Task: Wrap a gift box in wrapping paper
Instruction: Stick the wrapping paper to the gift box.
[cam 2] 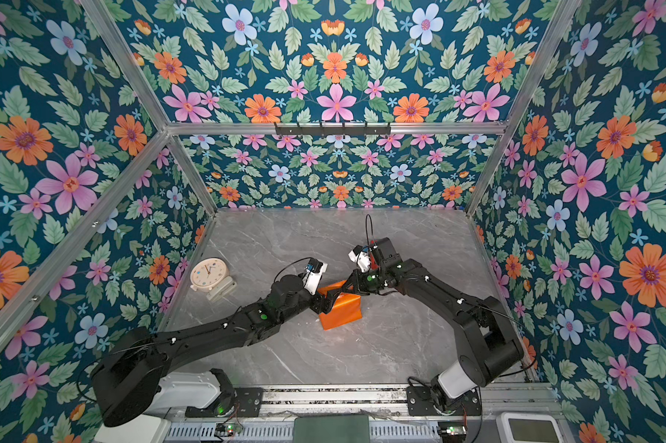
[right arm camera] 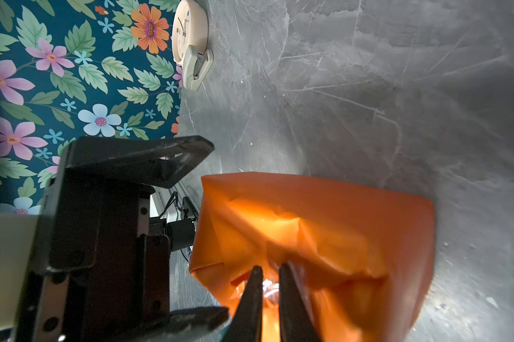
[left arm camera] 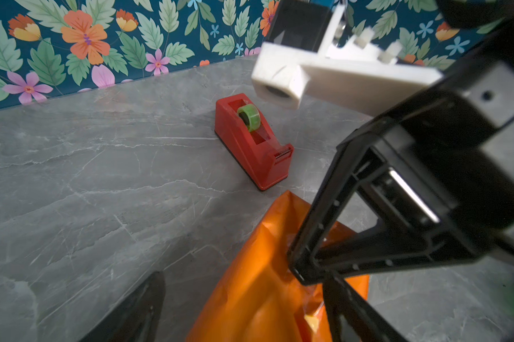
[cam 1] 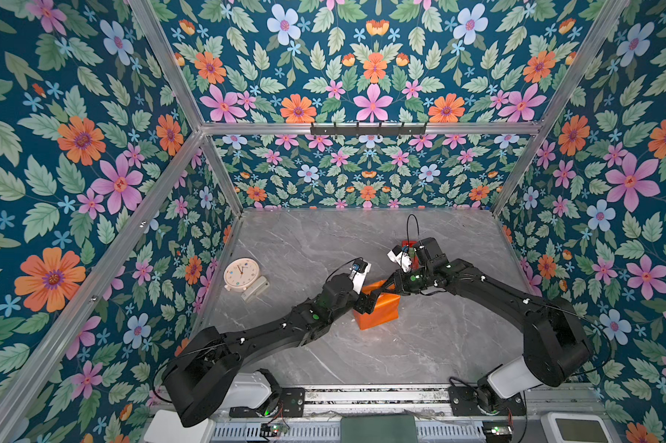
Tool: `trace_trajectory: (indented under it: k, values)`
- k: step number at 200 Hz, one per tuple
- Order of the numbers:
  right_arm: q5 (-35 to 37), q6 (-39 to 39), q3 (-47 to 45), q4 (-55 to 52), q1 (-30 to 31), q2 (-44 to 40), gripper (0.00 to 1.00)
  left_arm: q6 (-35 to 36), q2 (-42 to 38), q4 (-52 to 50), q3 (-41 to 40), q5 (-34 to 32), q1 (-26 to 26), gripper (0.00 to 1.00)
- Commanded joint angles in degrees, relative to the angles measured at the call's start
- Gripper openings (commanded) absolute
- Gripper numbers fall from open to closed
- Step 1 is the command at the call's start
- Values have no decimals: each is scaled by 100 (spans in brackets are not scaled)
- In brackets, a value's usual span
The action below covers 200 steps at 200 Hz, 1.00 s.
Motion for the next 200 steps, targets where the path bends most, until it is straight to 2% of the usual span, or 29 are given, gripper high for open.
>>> trace_trajectory:
  k: [1, 70, 110, 200]
  values:
    - [184, 215, -53, -375, -5, 22, 14, 97, 87, -86, 21, 198, 5, 83]
    - [-464, 832, 23, 229, -139, -80, 14, 278, 277, -727, 38, 258, 4, 80]
    - [-416, 879, 107, 185, -153, -154, 14, 353, 234, -809, 138, 251, 4, 81]
    - [-227, 624, 46, -74, -223, -199, 14, -105, -110, -202, 344, -177, 4, 88]
